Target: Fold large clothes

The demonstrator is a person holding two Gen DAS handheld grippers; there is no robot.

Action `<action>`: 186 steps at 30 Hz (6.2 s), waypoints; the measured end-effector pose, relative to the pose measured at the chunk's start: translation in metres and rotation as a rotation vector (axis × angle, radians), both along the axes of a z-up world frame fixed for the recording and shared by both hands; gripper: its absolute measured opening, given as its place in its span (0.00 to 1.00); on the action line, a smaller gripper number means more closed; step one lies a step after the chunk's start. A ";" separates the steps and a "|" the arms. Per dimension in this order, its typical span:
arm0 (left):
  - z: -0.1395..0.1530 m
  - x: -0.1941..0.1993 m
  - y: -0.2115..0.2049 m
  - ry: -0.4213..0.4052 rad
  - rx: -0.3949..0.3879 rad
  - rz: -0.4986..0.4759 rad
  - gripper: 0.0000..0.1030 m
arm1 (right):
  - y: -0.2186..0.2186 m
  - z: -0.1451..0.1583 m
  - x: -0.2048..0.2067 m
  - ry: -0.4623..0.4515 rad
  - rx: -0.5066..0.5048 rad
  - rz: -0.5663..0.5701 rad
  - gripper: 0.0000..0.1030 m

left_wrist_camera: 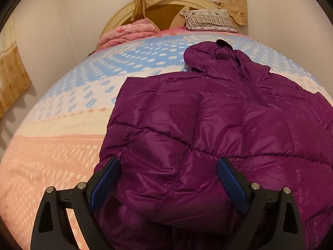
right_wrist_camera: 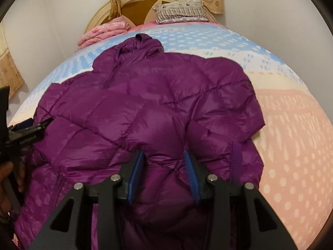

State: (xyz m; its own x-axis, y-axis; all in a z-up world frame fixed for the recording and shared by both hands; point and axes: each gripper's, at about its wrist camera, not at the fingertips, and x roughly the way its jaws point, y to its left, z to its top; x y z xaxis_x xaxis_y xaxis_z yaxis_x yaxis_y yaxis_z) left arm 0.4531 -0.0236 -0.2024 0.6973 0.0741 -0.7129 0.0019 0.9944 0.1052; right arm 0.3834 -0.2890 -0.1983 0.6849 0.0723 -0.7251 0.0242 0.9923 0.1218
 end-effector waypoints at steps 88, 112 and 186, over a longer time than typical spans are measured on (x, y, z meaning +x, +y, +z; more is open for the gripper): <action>0.064 0.183 0.025 0.013 -0.040 -0.028 0.98 | -0.039 0.072 0.183 0.005 -0.025 -0.007 0.69; -0.007 0.355 -0.015 0.183 -0.292 -0.104 0.21 | -0.011 0.014 0.392 0.133 0.058 0.054 0.39; -0.010 0.054 -0.048 0.039 -0.090 -0.254 0.91 | 0.057 0.006 0.110 0.030 -0.052 0.241 0.34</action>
